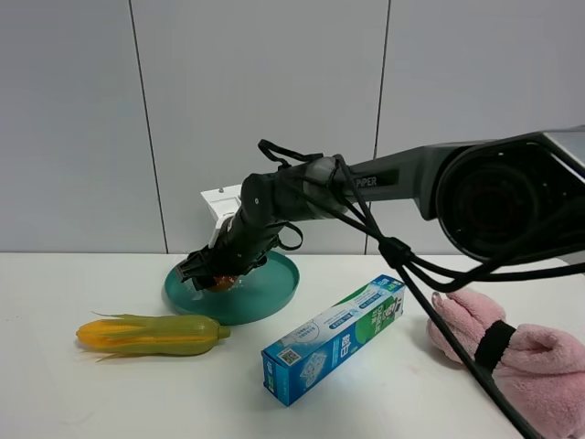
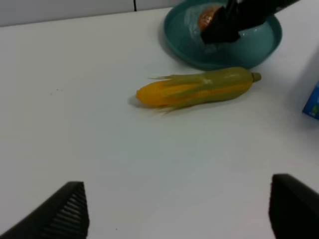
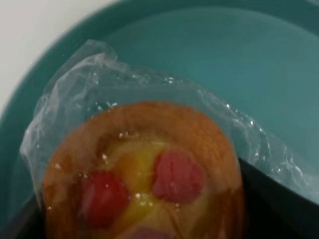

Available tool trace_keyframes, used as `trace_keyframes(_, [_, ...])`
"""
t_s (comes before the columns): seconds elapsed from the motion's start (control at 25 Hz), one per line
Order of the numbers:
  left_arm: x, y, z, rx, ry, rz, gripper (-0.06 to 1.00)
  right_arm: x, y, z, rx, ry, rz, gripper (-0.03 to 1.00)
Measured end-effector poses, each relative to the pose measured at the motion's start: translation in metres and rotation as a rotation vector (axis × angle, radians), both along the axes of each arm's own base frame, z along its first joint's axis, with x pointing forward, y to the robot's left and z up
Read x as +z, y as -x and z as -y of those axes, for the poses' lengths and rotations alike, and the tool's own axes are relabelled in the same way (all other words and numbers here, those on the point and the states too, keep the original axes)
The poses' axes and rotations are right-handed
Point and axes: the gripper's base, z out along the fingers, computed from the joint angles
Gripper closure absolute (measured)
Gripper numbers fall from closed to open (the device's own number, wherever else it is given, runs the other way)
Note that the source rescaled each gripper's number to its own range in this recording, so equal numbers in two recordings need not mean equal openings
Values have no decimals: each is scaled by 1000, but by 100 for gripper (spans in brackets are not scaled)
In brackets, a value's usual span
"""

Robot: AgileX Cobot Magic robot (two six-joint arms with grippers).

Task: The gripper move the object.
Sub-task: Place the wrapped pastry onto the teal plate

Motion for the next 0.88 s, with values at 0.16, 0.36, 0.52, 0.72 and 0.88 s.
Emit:
trace_keyframes(0.16, [0, 0, 0, 0, 0, 0, -6, -7, -1, 0, 5, 11, 9, 97])
trace_keyframes(0.36, [0, 0, 0, 0, 0, 0, -6, -11, -2, 1, -7, 8, 3, 90])
trace_keyframes(0.52, [0, 0, 0, 0, 0, 0, -6, -12, -3, 2, -25, -7, -4, 34])
trace_keyframes(0.72, [0, 0, 0, 0, 0, 0, -6, -6, 0, 4, -18, 28, -38, 7])
trace_keyframes(0.88, [0, 0, 0, 0, 0, 0, -6, 48, 4, 7, 7, 27, 5, 5])
